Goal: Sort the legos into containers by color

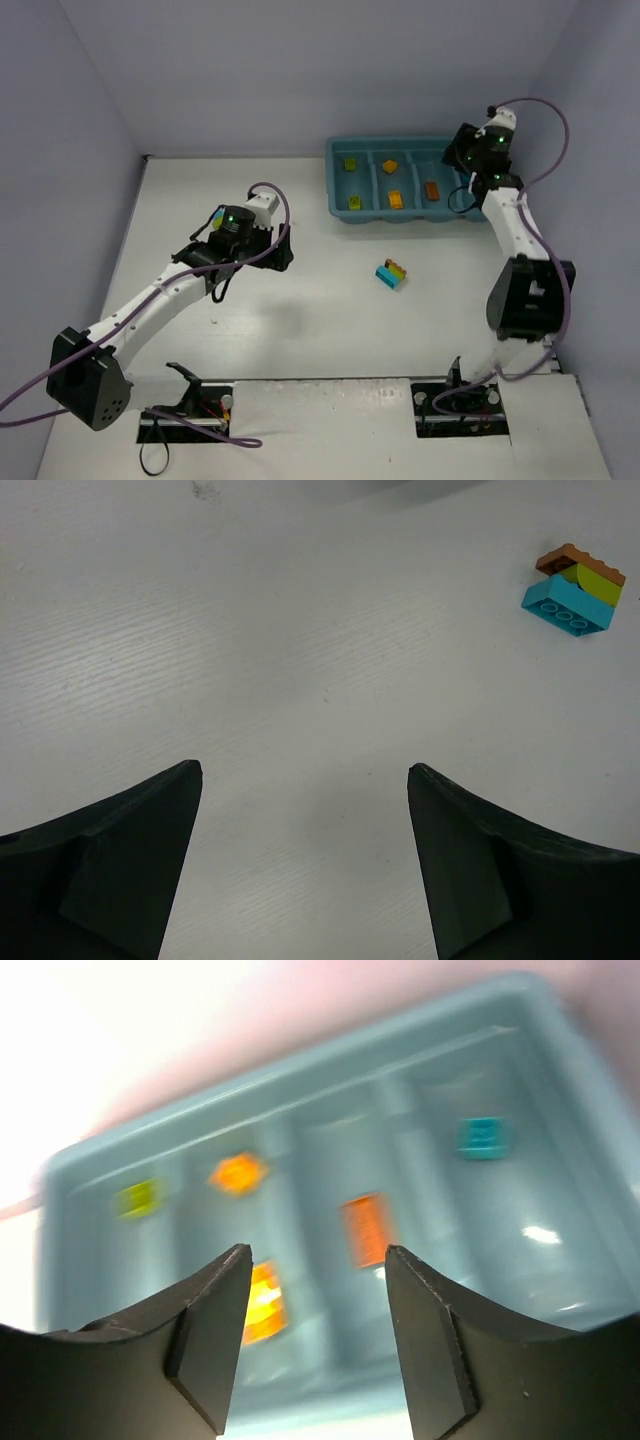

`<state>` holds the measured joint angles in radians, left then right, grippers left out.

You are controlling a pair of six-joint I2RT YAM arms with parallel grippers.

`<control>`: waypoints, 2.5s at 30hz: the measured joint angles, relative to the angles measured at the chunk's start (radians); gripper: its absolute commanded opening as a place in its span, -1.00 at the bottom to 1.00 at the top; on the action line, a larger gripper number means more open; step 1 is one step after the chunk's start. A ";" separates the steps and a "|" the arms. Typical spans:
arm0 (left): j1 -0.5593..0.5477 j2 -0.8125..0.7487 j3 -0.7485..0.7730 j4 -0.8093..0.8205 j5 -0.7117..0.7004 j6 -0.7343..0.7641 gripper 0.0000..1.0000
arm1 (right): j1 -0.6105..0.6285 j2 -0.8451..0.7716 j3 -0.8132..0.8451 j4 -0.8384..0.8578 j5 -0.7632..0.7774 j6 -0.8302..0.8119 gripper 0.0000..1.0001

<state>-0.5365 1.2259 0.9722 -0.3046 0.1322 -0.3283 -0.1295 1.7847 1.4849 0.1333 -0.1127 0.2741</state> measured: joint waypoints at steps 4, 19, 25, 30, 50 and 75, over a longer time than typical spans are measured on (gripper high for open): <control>-0.006 0.019 0.000 -0.004 0.016 -0.009 0.55 | 0.150 -0.230 -0.177 -0.005 0.007 0.011 0.08; -0.030 0.019 0.002 -0.006 0.045 -0.016 0.55 | 0.393 -0.410 -0.464 -0.312 -0.106 -0.113 -0.33; -0.039 0.019 0.002 -0.006 0.056 -0.018 0.55 | 0.413 -0.309 -0.464 -0.365 -0.110 -0.151 -0.22; -0.050 0.019 0.002 -0.008 0.064 -0.018 0.55 | 0.430 -0.214 -0.464 -0.383 -0.095 -0.174 -0.18; -0.057 -0.007 -0.002 -0.013 0.089 -0.017 0.55 | 0.444 -0.115 -0.424 -0.384 -0.012 -0.227 -0.41; -0.058 -0.006 -0.002 -0.012 0.124 -0.023 0.55 | 0.478 -0.053 -0.409 -0.371 -0.001 -0.198 -1.00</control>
<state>-0.5945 1.2194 0.9699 -0.3164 0.2558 -0.3511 0.3485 1.7313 1.0756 -0.2375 -0.1135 0.0757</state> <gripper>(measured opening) 0.773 0.148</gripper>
